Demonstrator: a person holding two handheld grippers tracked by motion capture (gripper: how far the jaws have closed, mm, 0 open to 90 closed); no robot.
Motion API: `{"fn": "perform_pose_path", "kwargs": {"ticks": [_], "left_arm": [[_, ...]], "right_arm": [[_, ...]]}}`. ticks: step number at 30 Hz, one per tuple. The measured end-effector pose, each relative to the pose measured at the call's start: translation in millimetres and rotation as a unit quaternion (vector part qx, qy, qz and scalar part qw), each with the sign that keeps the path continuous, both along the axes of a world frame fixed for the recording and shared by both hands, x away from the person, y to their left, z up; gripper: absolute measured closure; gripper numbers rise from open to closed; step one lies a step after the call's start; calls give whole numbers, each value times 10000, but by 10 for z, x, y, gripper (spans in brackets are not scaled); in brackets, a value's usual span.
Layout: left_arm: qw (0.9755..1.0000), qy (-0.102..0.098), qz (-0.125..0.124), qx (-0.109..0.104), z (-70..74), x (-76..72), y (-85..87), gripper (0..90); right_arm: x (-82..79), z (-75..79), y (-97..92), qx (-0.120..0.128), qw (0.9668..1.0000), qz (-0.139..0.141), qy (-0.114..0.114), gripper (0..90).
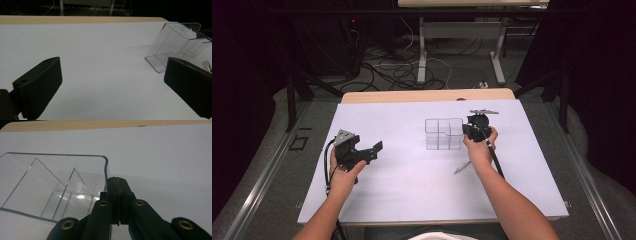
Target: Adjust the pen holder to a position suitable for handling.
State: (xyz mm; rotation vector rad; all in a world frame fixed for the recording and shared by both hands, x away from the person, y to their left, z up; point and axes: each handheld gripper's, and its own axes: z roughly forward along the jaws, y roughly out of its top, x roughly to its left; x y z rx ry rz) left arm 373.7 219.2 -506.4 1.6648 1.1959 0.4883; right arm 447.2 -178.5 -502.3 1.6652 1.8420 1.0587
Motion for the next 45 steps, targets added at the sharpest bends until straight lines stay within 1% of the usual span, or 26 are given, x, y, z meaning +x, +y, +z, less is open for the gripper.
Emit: {"fn": "perform_pose_path", "kwargs": {"ticks": [2, 3, 6, 8, 13, 15, 16, 20, 22, 26, 29, 30, 32, 33, 35, 36, 39, 41, 45], "left_arm": [[10000, 1, 0, -5, 0, 0, 0, 17], [10000, 8, -2, -6, -1, 0, 1, 17], [10000, 21, 15, -10, -7, 5, -5, 17], [10000, 21, 0, 3, -6, 6, -4, 17], [10000, 25, -8, 3, -7, 8, 1, 17], [10000, 30, -6, -2, -8, 10, 3, 17], [10000, 30, -6, -2, -8, 10, 3, 17], [10000, 32, -16, 3, -7, 8, 2, 17], [10000, 28, -22, 11, -7, 9, 1, 17], [10000, 29, -20, 7, -9, 10, -3, 17], [10000, 30, -17, 8, -11, 10, -3, 17], [10000, 30, -14, 10, -11, 10, -3, 17], [10000, 35, -11, 12, -13, 11, -1, 17], [10000, 38, -8, 13, -14, 12, -1, 17], [10000, 41, -8, 11, -15, 12, -1, 17], [10000, 47, -14, 33, -17, 14, 0, 17], [10000, 52, -6, 43, -20, 15, -4, 17], [10000, 59, -8, 61, -20, 15, -8, 17], [9999, 77, -10, 79, -21, 13, -12, 17]], "right_arm": [[1, -6, 58, 5, 10000, 64, -10, 900], [0, -6, 97, 65, 10000, 50, 8, 900], [4, -8, 183, 60, 9999, 122, 11, 900], [9, -11, 249, 117, 9998, 143, 22, 900], [0, -13, 401, 121, 9995, 276, 38, 900], [0, -16, 455, 169, 9994, 295, 41, 900], [-2, -15, 466, 137, 9993, 356, 51, 900], [-9, -15, 524, 180, 9990, 393, 72, 900], [-10, -17, 527, 169, 9990, 420, 69, 900], [-6, -19, 530, 235, 9988, 409, 98, 898], [-4, -11, 518, 205, 9987, 453, 95, 876], [0, -8, 508, 198, 9986, 483, 62, 866], [0, 4, 497, 249, 9986, 466, 83, 858], [5, 7, 479, 196, 9986, 491, 35, 852], [0, 28, 463, 249, 9985, 487, 37, 833], [1, 37, 454, 267, 9985, 472, -14, 822], [-11, 72, 417, 314, 9983, 493, -27, 798], [-15, 82, 400, 299, 9981, 530, -59, 788], [-49, 133, 329, 290, 9972, 685, -125, 696]]}}
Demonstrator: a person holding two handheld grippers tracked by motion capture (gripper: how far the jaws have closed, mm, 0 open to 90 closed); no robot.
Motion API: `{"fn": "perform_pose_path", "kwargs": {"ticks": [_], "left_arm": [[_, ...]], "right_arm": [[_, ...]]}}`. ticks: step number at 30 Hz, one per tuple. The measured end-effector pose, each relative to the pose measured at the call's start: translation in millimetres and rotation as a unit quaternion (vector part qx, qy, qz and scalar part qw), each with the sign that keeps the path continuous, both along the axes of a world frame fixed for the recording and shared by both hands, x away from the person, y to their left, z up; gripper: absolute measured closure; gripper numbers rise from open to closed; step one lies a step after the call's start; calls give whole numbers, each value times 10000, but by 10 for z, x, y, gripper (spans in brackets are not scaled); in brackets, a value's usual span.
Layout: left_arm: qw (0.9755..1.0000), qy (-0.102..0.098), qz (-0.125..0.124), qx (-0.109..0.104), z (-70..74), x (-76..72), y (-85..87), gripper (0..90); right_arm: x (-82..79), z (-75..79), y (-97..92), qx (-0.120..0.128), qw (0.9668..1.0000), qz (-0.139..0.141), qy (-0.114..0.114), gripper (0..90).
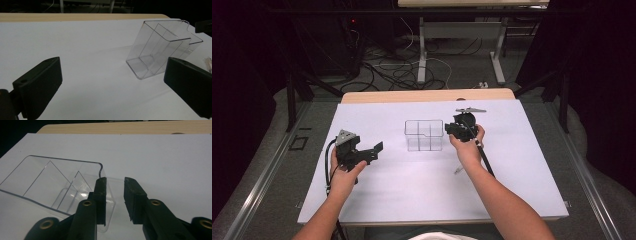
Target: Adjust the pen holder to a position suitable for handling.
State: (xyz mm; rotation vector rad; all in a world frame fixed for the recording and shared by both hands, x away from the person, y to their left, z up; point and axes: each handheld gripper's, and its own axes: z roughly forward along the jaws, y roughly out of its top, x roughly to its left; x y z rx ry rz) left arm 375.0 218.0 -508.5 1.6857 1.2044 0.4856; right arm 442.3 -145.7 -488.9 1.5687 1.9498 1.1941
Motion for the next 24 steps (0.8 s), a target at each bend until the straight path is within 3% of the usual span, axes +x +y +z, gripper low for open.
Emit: {"fn": "perform_pose_path", "kwargs": {"ticks": [2, 10, 13, 16, 21, 24], "left_arm": [[10000, -5, 24, -12, -6, 2, -7, 17], [10000, 3, 26, -6, -8, 3, -8, 18], [10000, 12, 32, -6, -6, 1, -3, 19], [10000, 15, 33, -8, -7, 2, -2, 19], [10000, 4, 38, -17, -9, 1, -6, 21], [10000, 2, 33, -8, -9, 0, -8, 22]], "right_arm": [[-12, 22, -31, 19, 9999, 98, 14, 650], [-50, 95, -151, -343, 9988, 355, -32, 511], [-58, 119, -195, -404, 9962, 663, -407, 432], [-75, 175, -246, -408, 9943, 877, -458, 399], [-109, 253, -322, -529, 9913, 1181, -247, 363], [-128, 292, -381, -891, 9856, 1430, -130, 319]]}}
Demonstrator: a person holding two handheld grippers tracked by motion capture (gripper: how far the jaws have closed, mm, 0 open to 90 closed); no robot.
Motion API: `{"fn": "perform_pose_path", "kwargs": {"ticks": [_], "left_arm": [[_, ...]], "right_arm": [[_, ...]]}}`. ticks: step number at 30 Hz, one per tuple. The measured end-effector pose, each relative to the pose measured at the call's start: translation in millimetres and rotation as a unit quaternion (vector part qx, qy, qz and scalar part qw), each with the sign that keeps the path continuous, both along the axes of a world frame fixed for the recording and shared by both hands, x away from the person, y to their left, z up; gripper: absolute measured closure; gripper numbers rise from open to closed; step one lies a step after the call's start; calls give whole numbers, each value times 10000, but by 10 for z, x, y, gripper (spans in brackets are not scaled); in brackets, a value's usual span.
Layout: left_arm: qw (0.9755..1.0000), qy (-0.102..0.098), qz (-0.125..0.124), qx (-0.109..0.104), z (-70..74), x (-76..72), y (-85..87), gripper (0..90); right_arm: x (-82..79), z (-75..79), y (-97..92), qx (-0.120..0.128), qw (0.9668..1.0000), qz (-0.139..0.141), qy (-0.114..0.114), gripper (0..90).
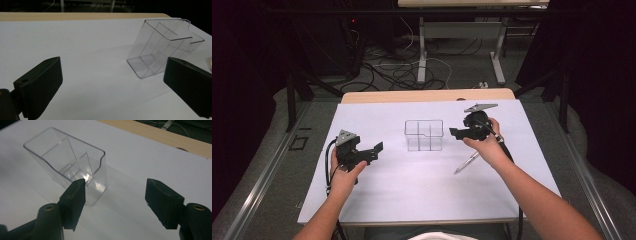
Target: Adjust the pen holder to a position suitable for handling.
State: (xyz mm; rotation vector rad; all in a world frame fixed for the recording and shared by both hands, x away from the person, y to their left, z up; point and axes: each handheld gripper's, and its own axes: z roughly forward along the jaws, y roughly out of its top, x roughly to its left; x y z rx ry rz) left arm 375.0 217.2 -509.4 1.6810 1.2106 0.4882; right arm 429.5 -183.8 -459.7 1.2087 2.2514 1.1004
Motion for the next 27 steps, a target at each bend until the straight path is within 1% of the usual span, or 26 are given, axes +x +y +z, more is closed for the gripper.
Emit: {"fn": "perform_pose_path", "kwargs": {"ticks": [1, 2, 3, 4, 6, 7, 8, 9, 10, 11, 12, 13, 14, 15, 16, 17, 18, 19, 20, 21, 23, 25, 26, 27], "left_arm": [[10000, 12, 0, 13, 0, 0, 1, 22], [10000, 11, 2, 18, -1, 0, 0, 22], [10000, 14, 3, 17, -1, 0, 0, 22], [10000, 13, 12, 8, -2, 0, -1, 22], [10000, 8, 21, 8, -4, 1, -1, 22], [10000, 13, 17, 3, -5, 0, 1, 22], [10000, 23, 2, 17, -7, 0, 6, 23], [10000, 12, 13, 11, -11, 1, 4, 23], [10000, 15, 15, 7, -12, 1, 6, 23], [10000, 24, 32, -13, -11, 2, 4, 23], [10000, 15, 38, -24, -14, 3, 5, 24], [10000, 19, 45, -26, -15, 3, 6, 24], [10000, 28, 30, 0, -15, 4, 12, 24], [10000, 33, 33, -5, -16, 5, 14, 24], [10000, 35, 37, -6, -17, 5, 15, 24], [10000, 35, 40, -3, -17, 6, 16, 24], [10000, 33, 42, -1, -17, 5, 17, 24], [10000, 30, 36, 0, -17, 5, 17, 24], [10000, 19, 46, -20, -17, 4, 13, 24], [10000, 10, 27, -8, -16, 4, 14, 24], [10000, -19, -4, 14, -17, 3, 11, 24], [10000, -39, -14, 38, -21, 2, 6, 23], [10000, -56, -7, 52, -25, 1, 1, 23], [9999, -70, 13, 129, -29, 1, -5, 22]], "right_arm": [[4, 13, -20, -130, 9999, 79, -26, 315], [4, 13, -20, -130, 9999, 79, -26, 315], [10, 48, -56, -285, 9994, 219, -7, 267], [25, 63, -73, -383, 9988, 300, 8, 240], [35, 84, -94, -533, 9979, 367, 44, 172], [35, 84, -94, -533, 9979, 367, 44, 172], [42, 105, -112, -801, 9949, 618, 54, 154], [44, 109, -114, -912, 9934, 692, 13, 154], [37, 119, -104, -1054, 9918, 721, 40, 154], [37, 119, -104, -1054, 9918, 721, 40, 154], [32, 130, -103, -1311, 9866, 968, 70, 159], [42, 127, -107, -1455, 9836, 1061, -13, 165], [37, 132, -100, -1573, 9805, 1180, 77, 178], [37, 131, -97, -1768, 9758, 1284, 45, 210], [38, 130, -95, -1958, 9699, 1445, 5, 249], [36, 124, -91, -2143, 9634, 1611, -45, 270], [24, 127, -86, -2355, 9553, 1786, -52, 277], [13, 121, -82, -2522, 9481, 1937, -72, 280], [10, 110, -84, -2752, 9398, 2017, -192, 281], [2, 109, -81, -2932, 9316, 2135, -247, 281], [-22, 96, -73, -3204, 9181, 2304, -361, 295], [-32, 91, -75, -3508, 9008, 2508, -515, 313], [-39, 94, -73, -3642, 8930, 2587, -550, 322], [-48, 95, -73, -3735, 8871, 2653, -559, 327]]}}
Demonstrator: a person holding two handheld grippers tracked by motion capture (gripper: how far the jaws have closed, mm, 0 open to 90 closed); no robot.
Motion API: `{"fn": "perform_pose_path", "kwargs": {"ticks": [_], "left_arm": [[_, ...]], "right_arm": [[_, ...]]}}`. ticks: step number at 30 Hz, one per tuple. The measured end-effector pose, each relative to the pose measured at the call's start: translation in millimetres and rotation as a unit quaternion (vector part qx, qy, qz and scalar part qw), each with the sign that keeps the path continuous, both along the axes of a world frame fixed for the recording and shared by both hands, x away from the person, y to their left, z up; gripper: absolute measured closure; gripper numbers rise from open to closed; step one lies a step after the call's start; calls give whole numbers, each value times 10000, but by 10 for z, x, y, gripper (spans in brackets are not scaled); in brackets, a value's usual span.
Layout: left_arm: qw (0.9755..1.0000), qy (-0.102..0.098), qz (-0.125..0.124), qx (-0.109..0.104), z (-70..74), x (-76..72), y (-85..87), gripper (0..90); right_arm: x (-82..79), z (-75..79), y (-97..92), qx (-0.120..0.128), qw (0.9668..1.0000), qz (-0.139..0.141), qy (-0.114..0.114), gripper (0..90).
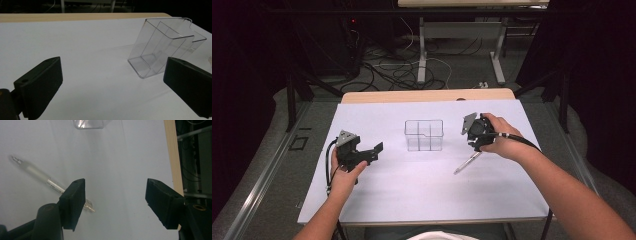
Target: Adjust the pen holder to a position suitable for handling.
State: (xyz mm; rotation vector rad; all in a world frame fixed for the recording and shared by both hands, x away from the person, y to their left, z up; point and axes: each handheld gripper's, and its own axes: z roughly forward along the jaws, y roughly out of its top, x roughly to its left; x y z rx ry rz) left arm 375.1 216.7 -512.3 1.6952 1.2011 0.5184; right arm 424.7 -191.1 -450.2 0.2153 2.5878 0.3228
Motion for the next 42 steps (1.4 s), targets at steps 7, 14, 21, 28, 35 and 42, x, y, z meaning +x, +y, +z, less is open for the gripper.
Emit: {"fn": "perform_pose_path", "kwargs": {"ticks": [7, 14, 21, 28, 35, 42], "left_arm": [[10000, -2, -11, 14, -7, -1, 0, 12], [10000, 2, -18, 33, -16, 4, -3, 3], [10000, 13, -55, 59, -22, 4, -14, 3], [10000, 21, -56, 66, -22, 3, -13, 3], [9999, 31, -83, 87, -24, 6, -15, 3], [9999, 43, -110, 92, -22, 3, -16, 3]], "right_arm": [[-32, -64, -1, -345, 9943, 959, -322, 332], [-93, -85, 29, -877, 9863, 1379, -208, 357], [-103, -127, 31, -996, 9826, 1536, -302, 374], [-136, -192, 35, -1274, 9728, 1924, -227, 408], [-164, -300, 59, -1510, 9646, 2153, -195, 438], [-176, -393, 89, -1665, 9608, 2217, 27, 473]]}}
